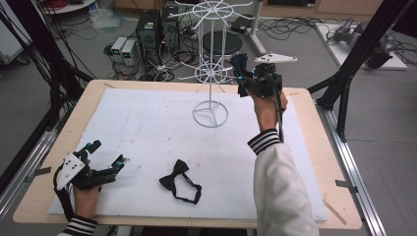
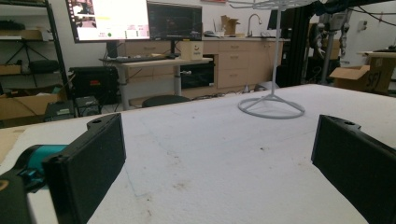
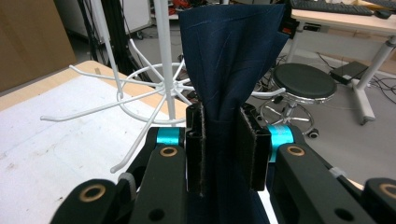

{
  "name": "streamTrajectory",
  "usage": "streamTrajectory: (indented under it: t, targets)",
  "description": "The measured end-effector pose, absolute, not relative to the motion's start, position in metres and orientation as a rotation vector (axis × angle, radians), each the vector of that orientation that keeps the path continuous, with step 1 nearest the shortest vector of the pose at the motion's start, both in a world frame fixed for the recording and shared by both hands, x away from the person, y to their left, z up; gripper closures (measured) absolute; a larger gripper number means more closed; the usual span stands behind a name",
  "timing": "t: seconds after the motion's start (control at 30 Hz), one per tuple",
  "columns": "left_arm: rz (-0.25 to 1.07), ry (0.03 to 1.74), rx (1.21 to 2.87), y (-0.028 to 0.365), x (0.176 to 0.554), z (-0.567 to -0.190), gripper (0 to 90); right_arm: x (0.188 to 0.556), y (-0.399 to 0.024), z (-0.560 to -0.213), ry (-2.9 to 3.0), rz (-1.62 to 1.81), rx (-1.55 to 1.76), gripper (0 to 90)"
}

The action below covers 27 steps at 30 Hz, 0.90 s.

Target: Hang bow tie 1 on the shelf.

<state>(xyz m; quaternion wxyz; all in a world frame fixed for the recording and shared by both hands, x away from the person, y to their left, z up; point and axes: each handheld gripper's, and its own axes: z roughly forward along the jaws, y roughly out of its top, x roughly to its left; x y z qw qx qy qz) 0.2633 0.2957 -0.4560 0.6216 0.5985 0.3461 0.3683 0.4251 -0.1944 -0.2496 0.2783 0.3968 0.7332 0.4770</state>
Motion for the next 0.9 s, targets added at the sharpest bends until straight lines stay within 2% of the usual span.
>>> streamTrajectory:
  t: [0.9]
  targets:
    - [0.851, 0.795, 1.374, 0.295, 0.263, -0.456, 3.5, 0.433, -0.180, -0.260, 2.028, 1.271, 1.065, 75.1]
